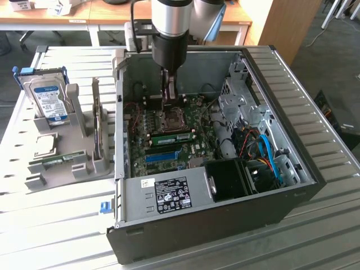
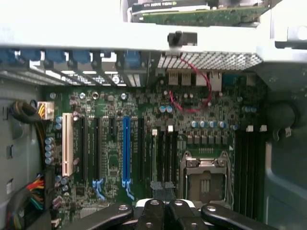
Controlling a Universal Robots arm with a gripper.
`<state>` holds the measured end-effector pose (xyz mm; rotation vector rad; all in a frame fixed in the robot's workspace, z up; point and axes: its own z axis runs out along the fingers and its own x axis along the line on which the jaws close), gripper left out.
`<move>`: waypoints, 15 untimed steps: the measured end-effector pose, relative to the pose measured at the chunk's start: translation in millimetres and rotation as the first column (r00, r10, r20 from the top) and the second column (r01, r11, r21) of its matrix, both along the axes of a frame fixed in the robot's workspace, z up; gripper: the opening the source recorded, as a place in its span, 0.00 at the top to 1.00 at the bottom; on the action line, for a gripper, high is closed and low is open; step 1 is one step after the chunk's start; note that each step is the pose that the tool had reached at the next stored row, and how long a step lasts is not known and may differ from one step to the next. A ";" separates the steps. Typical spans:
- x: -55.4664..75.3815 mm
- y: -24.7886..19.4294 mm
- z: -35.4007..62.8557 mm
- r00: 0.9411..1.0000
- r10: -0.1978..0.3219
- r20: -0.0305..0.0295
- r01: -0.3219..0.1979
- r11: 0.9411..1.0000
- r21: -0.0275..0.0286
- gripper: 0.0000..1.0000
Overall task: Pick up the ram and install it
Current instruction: 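Press down the ram until it locks into place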
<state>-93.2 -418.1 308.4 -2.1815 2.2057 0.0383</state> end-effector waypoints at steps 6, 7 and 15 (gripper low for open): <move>16.8 0.0 0.0 1.000 0.000 0.000 0.000 1.000 0.000 0.89; 19.9 0.0 0.0 1.000 0.000 0.000 0.000 1.000 0.000 0.89; 39.8 0.0 0.0 1.000 0.000 0.000 0.000 1.000 0.000 0.89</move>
